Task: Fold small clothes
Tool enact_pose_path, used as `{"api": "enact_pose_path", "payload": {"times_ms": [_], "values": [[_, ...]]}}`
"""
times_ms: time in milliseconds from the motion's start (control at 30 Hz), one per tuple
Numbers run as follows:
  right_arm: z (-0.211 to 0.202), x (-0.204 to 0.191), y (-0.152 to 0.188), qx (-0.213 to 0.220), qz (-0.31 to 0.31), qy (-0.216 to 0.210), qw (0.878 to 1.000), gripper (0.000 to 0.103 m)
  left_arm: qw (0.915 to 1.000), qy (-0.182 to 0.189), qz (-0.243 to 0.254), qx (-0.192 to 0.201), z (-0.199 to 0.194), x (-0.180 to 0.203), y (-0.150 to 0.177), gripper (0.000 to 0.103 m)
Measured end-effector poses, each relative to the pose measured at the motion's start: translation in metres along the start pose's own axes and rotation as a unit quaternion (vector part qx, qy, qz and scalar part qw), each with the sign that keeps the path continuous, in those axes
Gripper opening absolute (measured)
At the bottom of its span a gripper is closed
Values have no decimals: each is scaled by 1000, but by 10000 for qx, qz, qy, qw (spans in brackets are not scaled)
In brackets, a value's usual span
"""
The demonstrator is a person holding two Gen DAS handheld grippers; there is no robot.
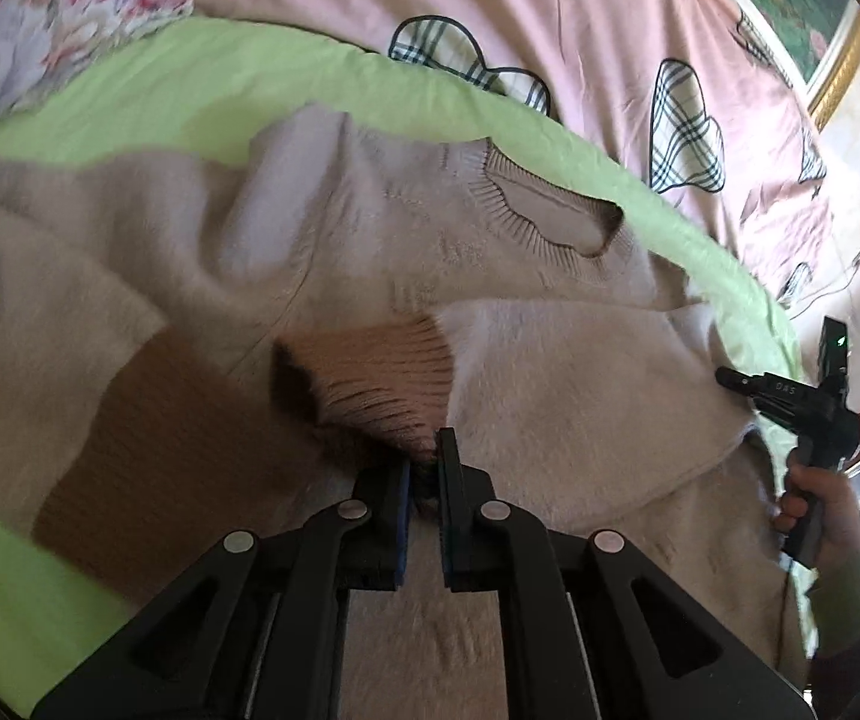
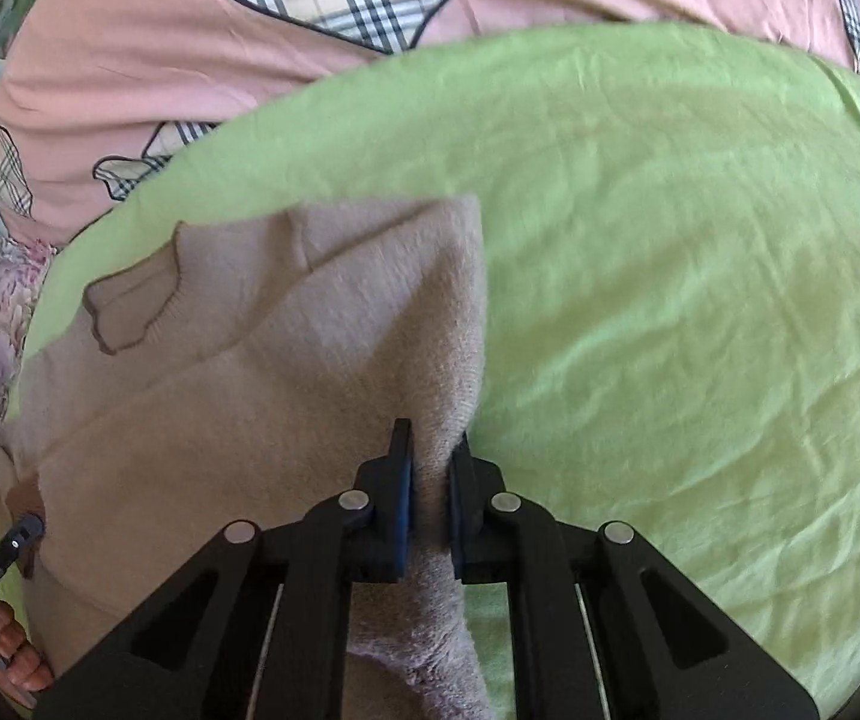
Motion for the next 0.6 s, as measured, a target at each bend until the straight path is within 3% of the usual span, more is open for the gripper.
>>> {"api": "enact_pose_path", "payload": {"times_ms": [133,300,400,467,500,533,600], "values": [[-28,1,0,260,270,102,9992,28,9999,1,-17,114,-28,-11,3,10],[-70,-46,12,649,203,-663,9955,29,9995,22,-160,259,-66,-31,15,14],[-84,-82,31,679,135,-1092,9916,29,9994,-12,-233,246,-77,-42,20,26],[-89,-104,45,669,156,-1298,9892,30,9992,-124,-268,282,-81,-48,20,40],[-90,-114,53,639,179,-1427,9875,30,9988,-243,-282,302,-81,-51,19,60],[-90,-122,59,609,213,-1528,9862,30,9978,-428,-321,378,-81,-56,17,68],[-90,-140,72,527,246,-1717,9834,30,9959,-572,-505,488,-84,-67,13,68]]}}
Point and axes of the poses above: each gripper's, at about its wrist camera, not at the fingertips, and z roughly the way its jaws point, x to its right, y to its underside, the point moved 10 cm from there along z, roughly the way its jaws point, and after that the axes turned 15 degrees about -z, right-handed, at the moved point
